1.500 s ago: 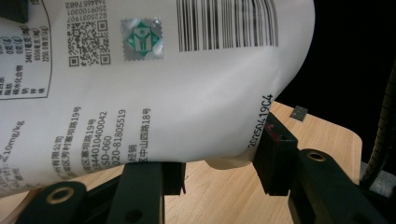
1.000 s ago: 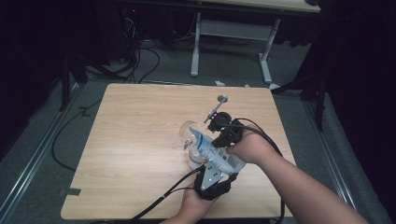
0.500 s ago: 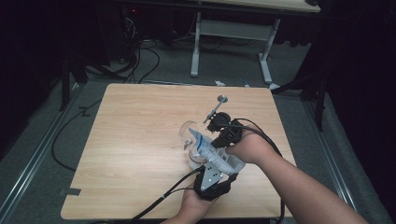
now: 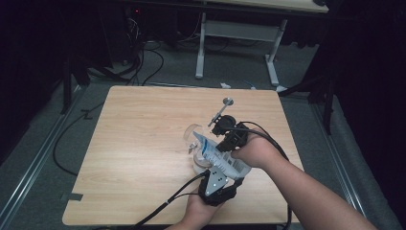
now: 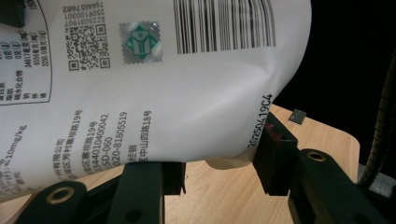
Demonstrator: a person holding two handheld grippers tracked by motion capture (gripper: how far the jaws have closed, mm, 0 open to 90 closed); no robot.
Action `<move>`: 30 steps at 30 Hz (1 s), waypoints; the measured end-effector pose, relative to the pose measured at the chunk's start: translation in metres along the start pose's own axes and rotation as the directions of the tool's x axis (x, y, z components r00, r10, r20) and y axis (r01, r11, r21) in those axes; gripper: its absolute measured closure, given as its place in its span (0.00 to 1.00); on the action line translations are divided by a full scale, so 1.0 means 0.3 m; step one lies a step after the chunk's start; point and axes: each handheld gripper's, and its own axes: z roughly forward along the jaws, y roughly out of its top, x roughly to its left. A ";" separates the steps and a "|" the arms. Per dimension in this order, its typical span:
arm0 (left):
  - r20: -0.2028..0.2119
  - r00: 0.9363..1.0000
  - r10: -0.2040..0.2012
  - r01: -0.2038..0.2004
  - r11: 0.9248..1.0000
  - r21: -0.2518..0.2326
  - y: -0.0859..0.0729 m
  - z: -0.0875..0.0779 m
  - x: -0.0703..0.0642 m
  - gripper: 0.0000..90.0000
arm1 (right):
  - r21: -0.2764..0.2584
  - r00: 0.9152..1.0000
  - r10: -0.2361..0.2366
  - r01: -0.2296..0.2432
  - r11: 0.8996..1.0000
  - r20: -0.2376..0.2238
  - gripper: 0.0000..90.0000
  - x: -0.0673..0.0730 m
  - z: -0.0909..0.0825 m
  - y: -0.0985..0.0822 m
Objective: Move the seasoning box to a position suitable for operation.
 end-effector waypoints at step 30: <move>0.007 1.000 0.003 -0.003 1.000 0.002 0.007 0.003 0.009 0.67 | -0.012 1.000 0.001 -0.001 1.000 0.011 1.00 -0.001 -0.003 0.000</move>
